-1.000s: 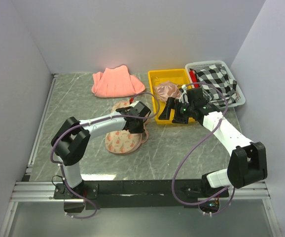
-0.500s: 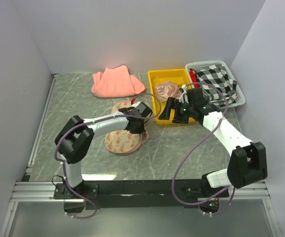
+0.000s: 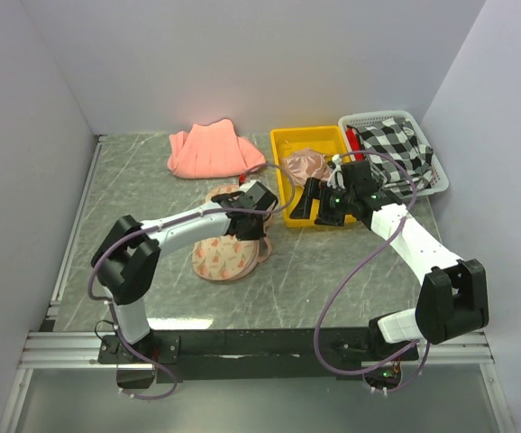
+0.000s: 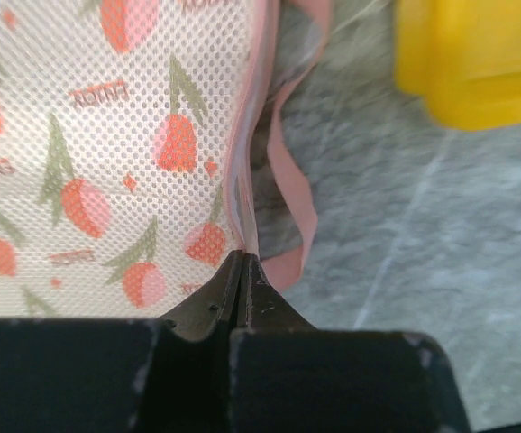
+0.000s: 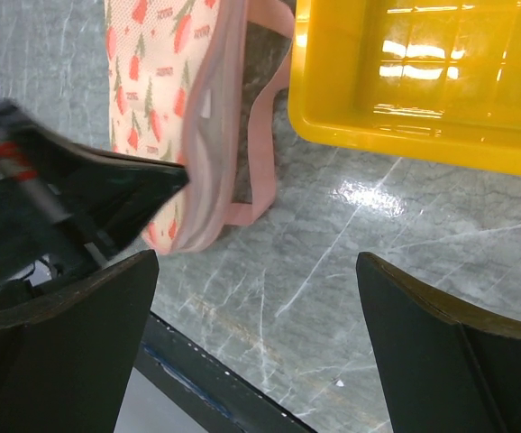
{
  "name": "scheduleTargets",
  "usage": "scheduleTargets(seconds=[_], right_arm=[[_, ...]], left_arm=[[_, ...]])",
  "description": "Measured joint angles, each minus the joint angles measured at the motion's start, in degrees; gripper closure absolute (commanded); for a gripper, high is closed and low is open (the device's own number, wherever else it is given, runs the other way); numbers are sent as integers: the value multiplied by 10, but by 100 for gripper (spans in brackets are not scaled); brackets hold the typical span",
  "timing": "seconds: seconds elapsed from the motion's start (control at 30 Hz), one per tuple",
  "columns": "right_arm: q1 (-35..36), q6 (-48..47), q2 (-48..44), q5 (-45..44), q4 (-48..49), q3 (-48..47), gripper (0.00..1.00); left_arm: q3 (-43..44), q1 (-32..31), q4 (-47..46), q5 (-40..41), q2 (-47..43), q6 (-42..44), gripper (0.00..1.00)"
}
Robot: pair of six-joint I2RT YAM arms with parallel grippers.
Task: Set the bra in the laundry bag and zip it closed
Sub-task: Open the laundry bag at the center of the board.
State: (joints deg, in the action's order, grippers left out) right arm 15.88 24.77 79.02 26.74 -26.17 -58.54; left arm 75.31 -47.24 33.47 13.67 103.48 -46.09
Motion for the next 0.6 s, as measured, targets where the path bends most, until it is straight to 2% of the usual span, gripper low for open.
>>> scheduleTargets(seconds=[0.43, 0.6], right_arm=[[3, 3, 0, 22, 4, 1, 1], [35, 5, 10, 47, 21, 1, 2]], left_arm=[[27, 0, 47, 53, -117, 2, 99], [-9, 9, 54, 77, -175, -18, 99]])
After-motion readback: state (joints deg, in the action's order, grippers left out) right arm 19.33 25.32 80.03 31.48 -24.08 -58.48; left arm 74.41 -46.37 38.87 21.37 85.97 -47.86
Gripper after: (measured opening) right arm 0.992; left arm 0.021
